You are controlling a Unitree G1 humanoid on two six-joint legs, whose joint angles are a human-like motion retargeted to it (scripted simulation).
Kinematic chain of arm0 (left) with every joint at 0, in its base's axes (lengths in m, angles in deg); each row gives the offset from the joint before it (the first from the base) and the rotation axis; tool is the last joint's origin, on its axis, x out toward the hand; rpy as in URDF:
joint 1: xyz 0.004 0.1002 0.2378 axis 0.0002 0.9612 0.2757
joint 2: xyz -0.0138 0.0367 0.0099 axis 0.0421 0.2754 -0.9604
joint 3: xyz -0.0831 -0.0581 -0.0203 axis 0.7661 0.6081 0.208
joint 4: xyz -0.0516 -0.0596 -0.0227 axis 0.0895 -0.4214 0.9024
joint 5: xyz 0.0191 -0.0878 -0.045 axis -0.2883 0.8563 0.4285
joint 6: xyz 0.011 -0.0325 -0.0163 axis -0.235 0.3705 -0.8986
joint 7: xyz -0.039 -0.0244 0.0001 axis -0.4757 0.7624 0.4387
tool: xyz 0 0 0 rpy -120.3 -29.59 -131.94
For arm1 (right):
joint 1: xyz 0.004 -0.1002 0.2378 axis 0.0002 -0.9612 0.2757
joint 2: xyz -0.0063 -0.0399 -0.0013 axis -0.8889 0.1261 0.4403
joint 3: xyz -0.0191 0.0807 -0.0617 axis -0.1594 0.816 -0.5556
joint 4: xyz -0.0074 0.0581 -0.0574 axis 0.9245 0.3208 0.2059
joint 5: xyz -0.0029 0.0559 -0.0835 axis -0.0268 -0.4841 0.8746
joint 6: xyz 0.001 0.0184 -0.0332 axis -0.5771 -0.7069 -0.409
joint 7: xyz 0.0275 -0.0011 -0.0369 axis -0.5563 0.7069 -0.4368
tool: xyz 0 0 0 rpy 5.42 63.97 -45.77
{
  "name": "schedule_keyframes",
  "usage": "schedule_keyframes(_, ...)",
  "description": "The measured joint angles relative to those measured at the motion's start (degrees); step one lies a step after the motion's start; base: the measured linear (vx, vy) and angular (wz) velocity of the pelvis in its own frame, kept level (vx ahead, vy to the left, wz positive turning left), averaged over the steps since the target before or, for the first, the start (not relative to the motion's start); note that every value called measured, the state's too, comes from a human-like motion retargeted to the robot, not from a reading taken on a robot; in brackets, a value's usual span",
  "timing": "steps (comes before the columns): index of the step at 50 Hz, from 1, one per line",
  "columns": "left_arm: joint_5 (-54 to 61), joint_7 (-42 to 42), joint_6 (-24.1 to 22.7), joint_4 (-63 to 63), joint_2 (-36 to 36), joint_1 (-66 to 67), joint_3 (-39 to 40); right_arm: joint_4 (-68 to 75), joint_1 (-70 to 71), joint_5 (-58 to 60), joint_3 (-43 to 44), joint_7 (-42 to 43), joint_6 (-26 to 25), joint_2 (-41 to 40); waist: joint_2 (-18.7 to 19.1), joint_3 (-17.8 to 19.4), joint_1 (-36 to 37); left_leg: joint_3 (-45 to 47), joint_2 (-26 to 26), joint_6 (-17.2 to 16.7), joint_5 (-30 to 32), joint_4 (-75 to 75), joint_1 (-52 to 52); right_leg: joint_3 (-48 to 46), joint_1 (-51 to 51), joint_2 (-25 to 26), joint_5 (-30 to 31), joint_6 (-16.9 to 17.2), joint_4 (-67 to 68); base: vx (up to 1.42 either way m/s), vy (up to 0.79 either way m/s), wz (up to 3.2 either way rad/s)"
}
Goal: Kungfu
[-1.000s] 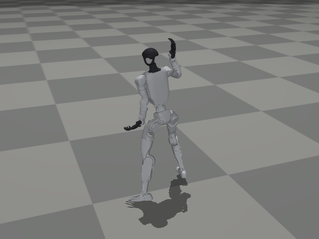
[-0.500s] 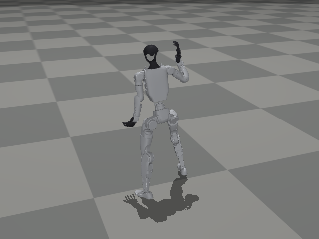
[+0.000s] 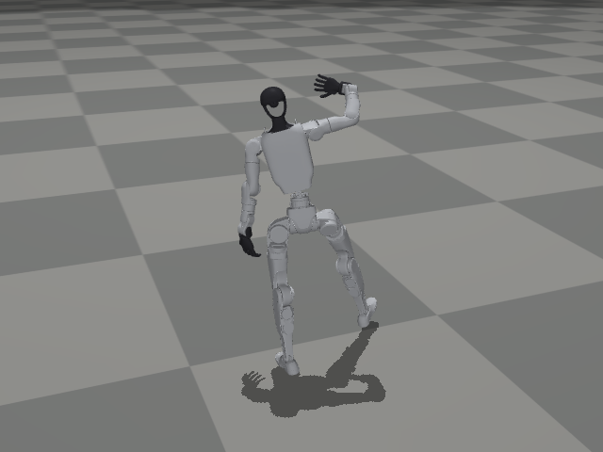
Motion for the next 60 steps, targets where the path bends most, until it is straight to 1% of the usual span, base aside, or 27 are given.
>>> schedule_keyframes(2,-5.8,-2.1,-1.4,0.3,0.9,1.1,0.2,0.5,2.0,-2.2,-1.9,-2.5,2.5,0.9,-0.3,-0.3,-0.9,1.3,0.2,0.2,-0.3,-0.5,1.0,-2.1,0.4,-0.4,1.0,-0.2,-0.1,0.02,-0.07,-0.49)
schedule_keyframes(5,-11.7,-5.2,-2.8,-0.3,2.2,2.2,-0.3,-1.2,5.1,-3.1,-4.4,-3.9,-1.0,1.3,-0.6,-1.0,-3.1,2.3,-0.1,0.4,-0.5,-1.2,1.9,-2.5,-0.3,-0.8,3.9,1.3,1.5,0.03,-0.1,-0.35)
schedule_keyframes(7,-13.6,-6.0,-2.7,-1.3,2.9,2.4,-0.7,-2.8,7.2,-2.5,-6.2,-2.8,-0.9,1.4,-0.1,-1.1,-4.8,2.8,0.0,0.3,-0.3,-1.5,2.5,-4.4,-0.5,-1.7,7.9,3.3,3.3,0.06,-0.15,-0.25)
schedule_keyframes(9,-14.9,-5.9,-1.9,-2.3,3.6,2.1,-0.9,-4.0,9.6,-2.5,-8.1,-2.4,-0.3,1.4,0.3,-1.4,-6.0,3.9,0.0,0.1,0.1,-2.2,3.1,-6.7,-1.8,-3.2,9.8,3.7,6.2,-0.02,-0.07,-0.48)
schedule_keyframes(15,-17.4,-5.5,-1.1,-3.8,6.0,1.9,-3.2,-5.8,17.7,-2.7,-14.7,-3.0,-0.4,1.4,2.3,-5.1,-8.1,7.8,0.3,-2.4,4.6,-5.6,4.2,-16.1,-8.5,-7.7,5.9,-2.7,15.9,0.14,-0.3,-0.57)
schedule_keyframes(17,-18.4,-6.6,-1.6,-4.1,6.7,2.1,-4.9,-6.4,19.9,-2.8,-16.3,-2.9,-0.4,0.9,3.3,-7.1,-10.7,7.6,-0.9,-2.4,9.3,-6.1,2.5,-13.2,-12.5,-8.4,4.4,-4.7,17.6,0.24,-0.46,0.1)
schedule_keyframes(19,-20.0,-7.6,-2.0,-4.7,7.6,2.3,-6.2,-7.1,22.0,-2.6,-17.7,-2.7,-0.3,-0.1,4.3,-8.6,-13.3,7.9,-1.0,-2.4,15.7,-5.7,1.3,-9.8,-15.6,-7.5,1.5,-5.2,19.4,0.19,-0.47,0.03)
schedule_keyframes(23,-22.7,-9.6,-2.3,-6.6,9.2,1.8,-7.7,-7.7,26.8,-2.0,-21.4,-2.0,-0.2,-3.4,3.5,-10.1,-16.2,10.9,1.1,-2.4,34.3,-3.2,2.5,-6.6,-17.5,-4.1,-4.9,-8.0,22.2,0.29,-0.79,-0.83)
schedule_keyframes(25,-22.6,-10.5,-2.5,-8.0,10.2,0.9,-9.8,-7.2,30.1,-1.2,-24.9,-1.6,0.0,-5.3,2.1,-10.1,-14.5,10.0,5.7,-2.4,43.8,1.6,5.1,-4.7,-14.7,2.2,-9.8,-10.0,22.8,0.57,-1.05,-2.47)
schedule_keyframes(26,-22.7,-11.0,-2.7,-8.4,10.5,-0.1,-11.0,-6.4,32.0,-0.6,-26.9,-1.1,0.1,-6.1,1.9,-8.6,-11.8,6.7,9.2,-0.3,44.8,11.6,3.7,-3.2,-11.9,6.9,-11.2,-10.9,22.1,0.68,-1.04,-3.18)
schedule_keyframes(27,-22.9,-11.7,-3.0,-8.6,10.6,-1.2,-12.1,-5.7,33.9,0.1,-28.9,-0.6,0.2,-6.9,1.2,-7.6,-9.4,2.6,10.2,0.5,45.5,18.9,2.1,-1.4,-9.7,10.6,-12.0,-11.6,21.0,0.57,-0.79,-3.21)
schedule_keyframes(28,-23.1,-12.5,-3.5,-8.3,10.1,-2.4,-13.0,-5.1,35.5,0.8,-30.6,-0.3,0.3,-7.6,-0.4,-7.7,-7.7,-2.9,6.2,-1.7,45.5,21.0,0.3,1.2,-8.4,12.2,-11.7,-11.9,19.0,0.47,-0.47,-2.73)
schedule_keyframes(30,-23.6,-13.9,-4.7,-7.4,8.7,-5.6,-14.5,-4.0,38.4,1.8,-33.5,0.2,0.4,-9.3,-5.3,-8.2,-5.6,-10.6,-6.3,-2.4,38.6,30.5,-6.6,8.6,-7.5,10.4,-11.9,-10.4,18.3,0.42,-0.13,-2.12)
schedule_keyframes(32,-24.3,-14.4,-5.7,-6.3,7.2,-8.2,-15.0,-3.2,40.5,2.0,-36.0,0.7,0.9,-11.4,-7.2,-8.4,-4.8,-12.7,-11.9,-2.4,32.4,39.4,-13.7,11.7,-5.2,10.3,-13.2,-9.5,18.2,0.57,-0.23,-1.58)
schedule_keyframes(33,-24.7,-14.7,-6.3,-5.7,6.4,-9.3,-15.1,-2.8,41.4,2.0,-37.3,0.9,1.1,-12.4,-7.5,-8.6,-5.0,-13.3,-12.1,-2.4,29.1,42.1,-16.8,11.6,-3.2,10.7,-13.7,-9.8,17.4,0.58,-0.42,-1.38)
schedule_keyframes(35,-24.7,-15.8,-7.9,-4.5,5.4,-10.9,-15.8,-2.1,43.5,1.9,-39.9,1.0,1.6,-14.2,-5.2,-8.0,-3.7,-13.6,-5.0,-1.0,20.8,47.4,-22.7,9.5,3.0,16.8,-13.4,-12.0,12.6,0.65,-0.58,-1.55)
schedule_keyframes(37,-23.9,-17.1,-9.5,-3.1,4.7,-12.4,-17.5,-2.1,44.9,1.6,-41.6,1.0,1.9,-15.8,-5.2,-7.3,-2.5,-9.7,-1.7,4.6,16.8,46.8,-27.5,10.9,7.6,18.8,-13.5,-12.2,10.1,0.72,-0.35,-1.62)
schedule_keyframes(38,-23.7,-18.0,-10.1,-2.3,4.3,-13.0,-18.5,-2.0,45.7,1.3,-42.5,1.0,2.1,-16.5,-5.0,-6.8,-1.7,-9.8,-1.7,5.9,15.4,45.0,-29.3,11.8,10.1,19.9,-13.4,-12.1,8.6,0.62,-0.16,-1.66)
schedule_keyframes(41,-25.4,-21.4,-11.6,0.1,3.7,-14.6,-20.4,-1.7,48.3,0.6,-45.3,1.2,2.8,-18.2,-4.5,-4.9,1.5,-13.0,-3.9,7.1,13.2,34.5,-32.9,15.7,17.9,23.3,-13.6,-12.1,4.7,0.67,-0.1,-1.79)
schedule_keyframes(43,-28.2,-24.6,-13.1,1.5,4.0,-16.6,-21.5,-1.4,50.2,0.4,-47.3,1.3,3.2,-19.2,-4.1,-3.6,4.3,-14.3,-3.7,8.2,13.5,25.0,-33.9,18.9,22.9,25.5,-14.1,-12.3,3.2,0.78,-0.04,-1.85)
schedule_keyframes(48,-40.8,-39.8,-15.4,6.1,6.2,-28.3,-24.1,0.3,54.4,0.5,-50.5,1.5,4.0,-21.2,-3.1,0.2,11.5,-16.3,-1.3,13.7,10.5,0.0,-32.0,25.4,33.9,28.6,-17.8,-13.0,3.7,0.87,0.04,-1.63)
schedule_keyframes(50,-47.1,-48.0,-15.8,8.5,7.9,-35.4,-25.0,0.8,55.6,0.8,-50.6,1.5,4.2,-21.9,-2.7,1.7,14.8,-18.7,-0.6,10.8,8.6,-5.7,-30.1,26.5,37.5,28.8,-19.5,-12.9,5.2,0.77,0.11,-1.62)
schedule_keyframes(53,-55.1,-61.8,-16.7,10.6,10.4,-48.8,-28.1,1.2,57.7,1.5,-51.4,1.1,4.0,-23.2,-1.1,2.7,18.4,-19.4,1.0,7.2,6.5,-0.5,-28.4,26.2,41.6,28.2,-23.2,-10.8,8.6,0.92,0.31,-1.56)
schedule_keyframes(55,-58.8,-69.4,-16.0,11.5,12.3,-58.1,-31.6,0.7,59.0,3.1,-51.6,0.1,3.7,-24.9,-0.3,2.3,21.1,-13.1,2.2,5.0,15.9,1.4,-25.9,29.0,43.8,26.8,-25.0,-7.1,11.2,1.08,0.56,-1.6)
schedule_keyframes(57,-61.3,-73.1,-13.0,12.1,13.0,-66.3,-32.1,-0.1,58.7,4.7,-51.3,-1.4,2.6,-27.4,0.9,-2.5,17.8,-23.0,-0.4,1.7,23.2,9.1,-31.3,27.3,42.1,25.6,-22.8,-0.4,12.2,0.89,0.56,-0.93)
schedule_keyframes(58,-60.6,-73.7,-11.1,12.6,13.3,-69.5,-31.8,-0.3,59.4,5.2,-52.7,-1.7,1.7,-29.4,-0.5,-3.7,18.7,-23.6,-2.9,2.3,22.6,12.7,-32.7,29.3,40.2,22.4,-21.9,3.5,15.3,0.69,0.56,-1.6)
schedule_keyframes(60,-56.7,-73.5,-8.0,15.1,13.5,-76.2,-33.0,-0.6,61.3,6.9,-54.6,-1.4,1.0,-32.1,0.4,-4.0,19.0,-23.3,-3.9,3.4,19.2,16.9,-32.9,30.1,39.5,19.7,-17.5,10.4,16.2,0.48,0.41,-1.65)
